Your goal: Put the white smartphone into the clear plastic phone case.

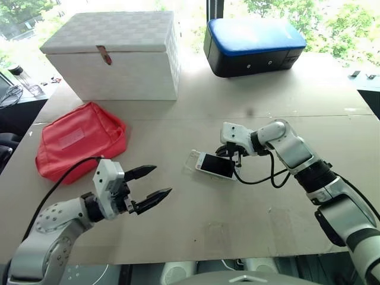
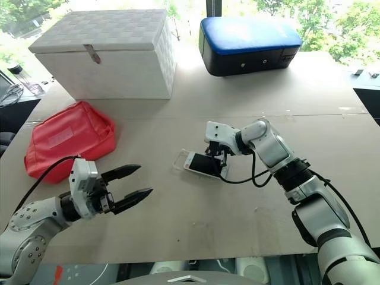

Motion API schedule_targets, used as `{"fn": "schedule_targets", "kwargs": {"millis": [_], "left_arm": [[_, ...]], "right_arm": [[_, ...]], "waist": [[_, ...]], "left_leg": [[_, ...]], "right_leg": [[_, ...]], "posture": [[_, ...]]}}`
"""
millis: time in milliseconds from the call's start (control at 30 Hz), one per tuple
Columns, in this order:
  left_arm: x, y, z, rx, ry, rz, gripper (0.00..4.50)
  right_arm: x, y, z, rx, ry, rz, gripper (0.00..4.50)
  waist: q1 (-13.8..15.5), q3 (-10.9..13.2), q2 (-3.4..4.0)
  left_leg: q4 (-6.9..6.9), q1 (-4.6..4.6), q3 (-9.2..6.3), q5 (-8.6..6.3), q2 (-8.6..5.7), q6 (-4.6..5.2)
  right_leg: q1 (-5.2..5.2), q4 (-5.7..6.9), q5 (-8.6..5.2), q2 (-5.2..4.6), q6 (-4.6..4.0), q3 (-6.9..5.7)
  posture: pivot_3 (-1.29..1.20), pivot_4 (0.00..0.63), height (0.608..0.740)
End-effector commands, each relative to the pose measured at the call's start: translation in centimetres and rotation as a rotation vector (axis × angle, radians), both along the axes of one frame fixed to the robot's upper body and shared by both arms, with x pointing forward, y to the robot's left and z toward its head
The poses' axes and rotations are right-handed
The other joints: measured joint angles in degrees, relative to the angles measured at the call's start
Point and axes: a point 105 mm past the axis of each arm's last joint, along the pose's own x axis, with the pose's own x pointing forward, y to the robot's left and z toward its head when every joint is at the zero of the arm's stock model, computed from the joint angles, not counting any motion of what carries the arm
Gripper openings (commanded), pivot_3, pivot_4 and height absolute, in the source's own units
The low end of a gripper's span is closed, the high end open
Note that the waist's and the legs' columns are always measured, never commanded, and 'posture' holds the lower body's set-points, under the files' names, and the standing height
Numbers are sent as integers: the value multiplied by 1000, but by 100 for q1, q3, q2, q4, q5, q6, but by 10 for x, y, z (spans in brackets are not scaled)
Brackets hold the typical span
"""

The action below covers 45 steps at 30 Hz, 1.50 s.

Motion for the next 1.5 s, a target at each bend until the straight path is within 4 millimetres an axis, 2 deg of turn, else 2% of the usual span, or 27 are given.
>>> {"fn": "schedule_targets", "kwargs": {"millis": [33,133,200,300,400,667,967,1333,1400,1500], "left_arm": [[0,-5,11,-1,-38,-20,4500],[0,-6,10,-3,-37,-20,4500],[0,-6,10,-3,-35,-20,4500],[0,-6,9,-3,-32,-20,4500],[0,-6,8,-4,-31,-20,4500],[-1,-5,7,-6,-29,-19,4500],[-1,-5,6,-10,-30,-13,4500],[-2,-8,2,-18,-28,-12,4500],[-1,-9,2,-20,-30,-13,4500],[-2,-9,2,-21,-31,-12,4500]], "right_arm": [[-5,2,4,-6,-26,31,71],[1,1,7,4,-56,4,71],[4,3,16,42,-64,-12,71],[-1,10,32,121,-47,9,71],[-6,16,35,149,-33,21,71],[-6,38,9,124,-24,-11,71],[-12,36,-35,-36,20,35,71],[-18,34,-54,-71,50,38,71],[-17,43,-39,42,55,28,71],[-17,51,5,245,69,24,71]], "waist": [[-2,0,0],[-3,0,0],[-4,0,0],[-3,0,0],[-3,0,-1],[-5,0,-1],[-10,-9,-5],[-4,-18,-9],[-5,-17,-8],[-8,-7,-5]], "left_leg": [[0,0,1,0,0,0],[0,0,2,0,0,0],[0,0,2,0,0,0],[0,1,1,0,0,0],[0,1,1,0,0,0],[0,2,1,0,0,0],[0,13,1,0,-1,-1],[0,44,2,0,0,-1],[-1,67,3,0,0,-1],[-4,89,2,-2,3,-1]], "right_leg": [[0,0,0,0,0,1],[0,0,0,1,1,1],[-1,0,0,1,0,1],[0,1,0,2,0,1],[0,1,0,1,0,1],[-1,3,0,1,0,1],[3,5,0,6,0,2],[30,10,-11,8,-20,6],[52,9,-14,6,-21,7],[73,7,-15,3,-22,7]], "posture": [[0,150,740],[0,150,740],[0,150,740],[0,150,740],[0,150,740],[0,150,740],[0,150,740],[0,150,740],[0,150,740],[0,150,740]]}}
